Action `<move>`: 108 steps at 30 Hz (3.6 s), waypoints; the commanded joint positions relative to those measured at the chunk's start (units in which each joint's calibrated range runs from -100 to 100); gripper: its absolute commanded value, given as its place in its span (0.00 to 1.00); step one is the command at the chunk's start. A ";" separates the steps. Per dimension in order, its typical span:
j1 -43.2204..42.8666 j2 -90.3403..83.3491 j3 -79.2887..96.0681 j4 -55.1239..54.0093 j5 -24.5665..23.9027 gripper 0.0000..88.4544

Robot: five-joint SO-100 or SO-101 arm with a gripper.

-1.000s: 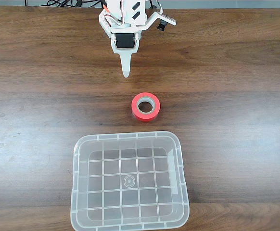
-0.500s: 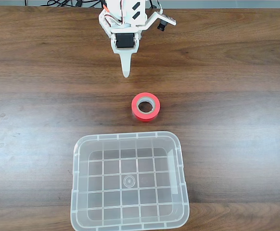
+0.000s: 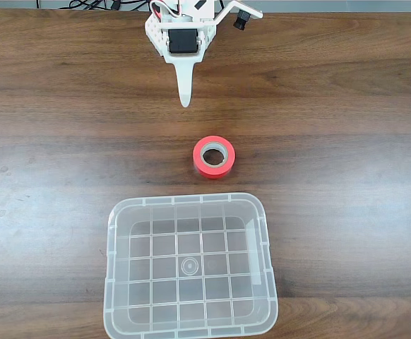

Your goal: Grab the tape and place it in the box.

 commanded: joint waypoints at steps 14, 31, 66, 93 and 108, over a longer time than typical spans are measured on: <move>-0.31 32.59 -41.56 6.25 -0.19 0.01; -7.69 67.10 -48.57 -4.19 4.97 0.02; -5.06 78.20 -37.36 -14.55 6.92 0.20; -4.99 85.69 -40.86 -17.12 7.24 0.02; -4.92 63.48 -61.89 7.96 7.19 0.02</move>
